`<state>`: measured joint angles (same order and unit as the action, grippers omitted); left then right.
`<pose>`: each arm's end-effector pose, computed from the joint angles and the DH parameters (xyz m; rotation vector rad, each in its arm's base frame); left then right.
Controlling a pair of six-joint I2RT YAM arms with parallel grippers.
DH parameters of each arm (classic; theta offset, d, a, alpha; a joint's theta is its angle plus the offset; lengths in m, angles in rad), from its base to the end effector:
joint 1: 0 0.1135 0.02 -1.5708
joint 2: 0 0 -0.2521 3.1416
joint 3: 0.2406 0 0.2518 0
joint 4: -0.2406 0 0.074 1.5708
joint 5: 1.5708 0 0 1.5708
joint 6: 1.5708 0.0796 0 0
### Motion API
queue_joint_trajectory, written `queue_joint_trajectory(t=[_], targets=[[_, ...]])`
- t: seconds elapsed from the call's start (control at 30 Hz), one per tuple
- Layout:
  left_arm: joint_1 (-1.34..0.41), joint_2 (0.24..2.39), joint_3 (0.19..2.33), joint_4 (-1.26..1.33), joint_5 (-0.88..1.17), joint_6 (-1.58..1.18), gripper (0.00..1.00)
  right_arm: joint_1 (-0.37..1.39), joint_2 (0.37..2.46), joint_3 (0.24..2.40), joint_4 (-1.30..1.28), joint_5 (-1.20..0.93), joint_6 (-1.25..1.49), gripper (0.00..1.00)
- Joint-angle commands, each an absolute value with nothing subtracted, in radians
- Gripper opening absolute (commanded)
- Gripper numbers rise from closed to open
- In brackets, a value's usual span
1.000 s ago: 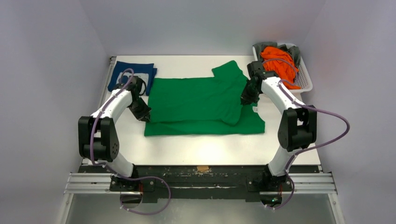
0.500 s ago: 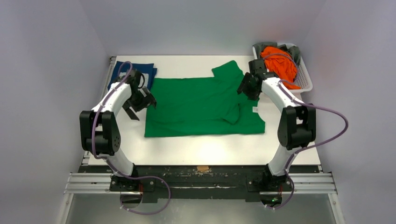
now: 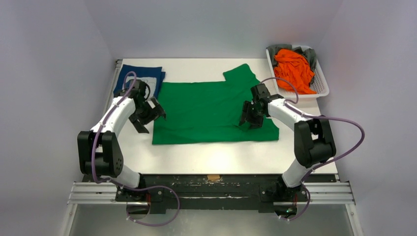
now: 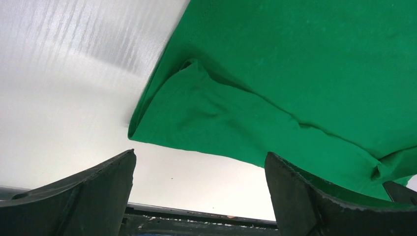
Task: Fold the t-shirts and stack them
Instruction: Fold the flattened tshirt in 1/3 of the way
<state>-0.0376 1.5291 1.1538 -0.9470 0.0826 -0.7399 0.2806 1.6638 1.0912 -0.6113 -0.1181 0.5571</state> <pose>0.2963 -0.0177 0.1829 -0.9944 2.7587 -0.2510 0.3233 0.1029 0.1407 0.3552 2.7893 0.3759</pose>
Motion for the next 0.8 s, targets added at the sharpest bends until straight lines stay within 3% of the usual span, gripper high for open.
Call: queue_joint_trajectory(t=[0.0, 0.23, 0.5, 0.77], targets=[[-0.034, 1.483, 1.136, -0.928, 0.092, -0.727, 1.00, 0.300, 1.686, 1.092, -0.527, -0.132, 0.551, 0.53], [-0.034, 1.473, 1.129, -0.930, 0.088, -0.729, 1.00, 0.319, 1.770, 1.147, -0.460, -0.142, 0.577, 0.52], [-0.034, 1.467, 1.132, -0.923, 0.099, -0.735, 1.00, 0.338, 1.846, 1.228, -0.196, -0.183, 0.728, 0.51], [-0.037, 1.480, 1.169, -0.915, 0.124, -0.739, 1.00, 0.342, 1.941, 1.505, -0.296, -0.075, 0.761, 0.51]])
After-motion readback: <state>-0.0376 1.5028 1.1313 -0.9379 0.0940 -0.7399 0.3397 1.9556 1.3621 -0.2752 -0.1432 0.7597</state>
